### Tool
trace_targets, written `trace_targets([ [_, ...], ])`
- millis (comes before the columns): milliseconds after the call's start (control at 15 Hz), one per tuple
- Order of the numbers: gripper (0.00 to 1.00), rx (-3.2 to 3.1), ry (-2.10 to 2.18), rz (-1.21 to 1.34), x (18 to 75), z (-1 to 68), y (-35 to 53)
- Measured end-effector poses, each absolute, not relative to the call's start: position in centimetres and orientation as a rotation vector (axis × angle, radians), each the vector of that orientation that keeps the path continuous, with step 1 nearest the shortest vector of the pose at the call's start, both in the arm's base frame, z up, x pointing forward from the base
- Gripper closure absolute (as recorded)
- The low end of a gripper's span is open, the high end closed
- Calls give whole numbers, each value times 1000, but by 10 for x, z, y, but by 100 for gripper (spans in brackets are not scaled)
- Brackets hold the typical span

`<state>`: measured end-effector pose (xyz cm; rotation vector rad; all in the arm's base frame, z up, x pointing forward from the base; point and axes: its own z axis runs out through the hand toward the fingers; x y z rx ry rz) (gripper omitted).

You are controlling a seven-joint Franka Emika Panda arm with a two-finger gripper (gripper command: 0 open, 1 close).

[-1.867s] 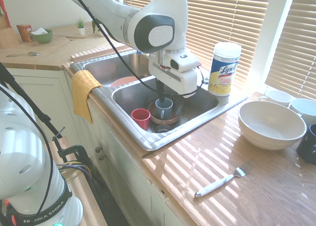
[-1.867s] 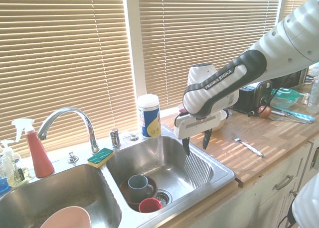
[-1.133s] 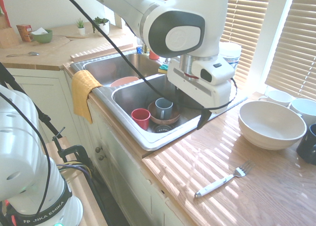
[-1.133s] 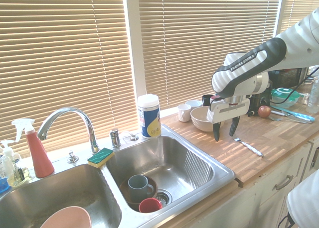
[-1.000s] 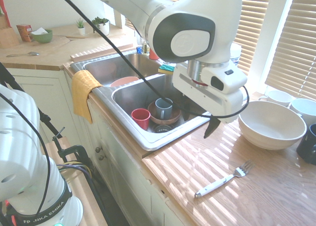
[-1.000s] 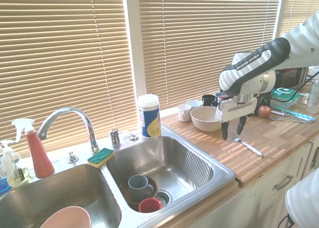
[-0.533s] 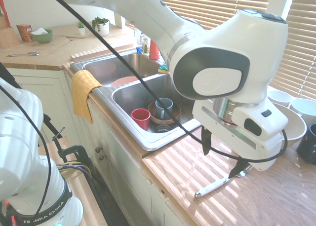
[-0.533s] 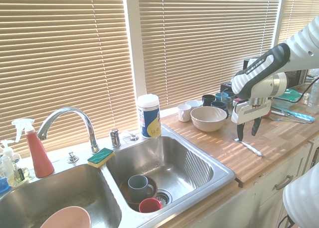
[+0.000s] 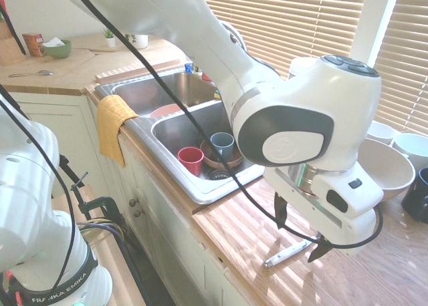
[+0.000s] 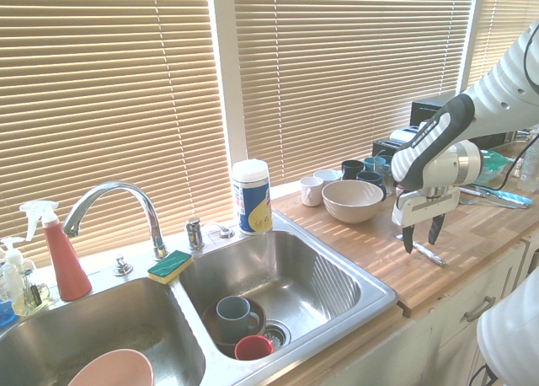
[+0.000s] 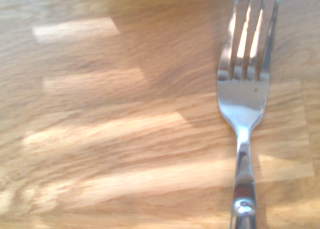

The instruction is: Put the fork into the sink

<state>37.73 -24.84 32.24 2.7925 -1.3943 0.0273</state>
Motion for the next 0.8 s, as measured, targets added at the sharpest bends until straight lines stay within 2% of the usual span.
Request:
trace_targets([
  [800, 100, 2763, -1448, 38, 368, 314, -251],
])
